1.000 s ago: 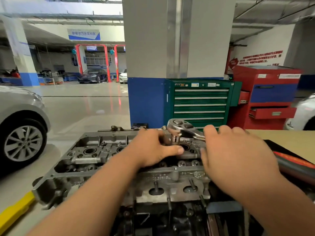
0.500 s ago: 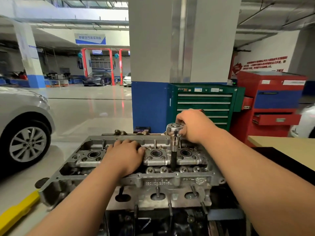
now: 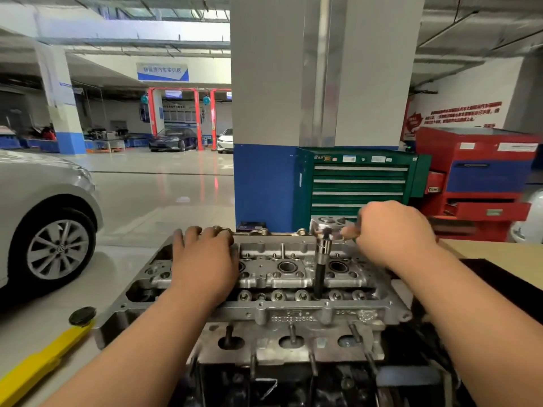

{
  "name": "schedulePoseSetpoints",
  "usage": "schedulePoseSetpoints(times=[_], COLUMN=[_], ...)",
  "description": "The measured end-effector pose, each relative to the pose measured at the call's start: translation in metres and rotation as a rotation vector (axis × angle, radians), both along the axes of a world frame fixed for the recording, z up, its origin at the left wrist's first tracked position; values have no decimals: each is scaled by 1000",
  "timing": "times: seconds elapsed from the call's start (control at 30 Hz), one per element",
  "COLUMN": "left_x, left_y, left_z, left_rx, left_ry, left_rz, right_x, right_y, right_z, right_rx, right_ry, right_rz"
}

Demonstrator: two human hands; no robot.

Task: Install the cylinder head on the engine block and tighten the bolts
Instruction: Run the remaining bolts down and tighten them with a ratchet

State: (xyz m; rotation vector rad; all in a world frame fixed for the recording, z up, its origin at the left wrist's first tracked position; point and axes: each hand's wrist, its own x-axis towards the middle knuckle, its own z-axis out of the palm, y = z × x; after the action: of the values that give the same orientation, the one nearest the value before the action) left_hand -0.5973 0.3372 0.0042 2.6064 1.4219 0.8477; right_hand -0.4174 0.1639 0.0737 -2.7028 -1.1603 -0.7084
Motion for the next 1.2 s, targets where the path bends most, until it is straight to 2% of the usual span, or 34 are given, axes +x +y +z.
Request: schedulePoseSetpoints(times=[0.1, 0.17, 0.33, 0.43, 0.47, 0.53, 0.57, 0.7, 0.77, 0.93, 1.03, 1.17, 1.2], left_x=[-4, -3, -3, -1, 0, 0, 0, -2, -4, -2, -2, -1, 0], left_y=[2, 2, 3, 5, 5, 6, 7, 10, 11, 11, 11, 6, 3], left_z=[0, -2, -4, -3, -4, -4, -3, -1, 0, -2, -3, -1, 0], left_rx=[-163, -159, -116, -126, -125, -121, -115, -119, -122, -106, -89, -43, -5], left_ry=[159, 180, 172, 186, 191, 188, 185, 173, 158, 150, 143, 155, 163], left_rz=[44, 31, 34, 60, 56, 62, 62, 53, 43, 48, 53, 29, -5], right_x=[14, 9, -7, -38, -39, -27, -15, 8, 8, -18, -53, -27, -11], right_y=[42, 45, -31, -59, -55, -33, -18, 35, 38, -34, -65, -36, -21], right_z=[1, 7, -6, -26, -25, -14, -8, 2, 4, -1, -24, -8, -4], right_rx=[2, -20, -102, -33, -41, -44, -47, 44, 18, -71, -21, 14, 10], right_ry=[167, 103, -175, -409, -384, -187, -118, 155, 127, -124, -368, -140, -85], right_rz=[348, 412, 38, 15, -15, -91, -63, 330, 354, 81, 110, -31, 0])
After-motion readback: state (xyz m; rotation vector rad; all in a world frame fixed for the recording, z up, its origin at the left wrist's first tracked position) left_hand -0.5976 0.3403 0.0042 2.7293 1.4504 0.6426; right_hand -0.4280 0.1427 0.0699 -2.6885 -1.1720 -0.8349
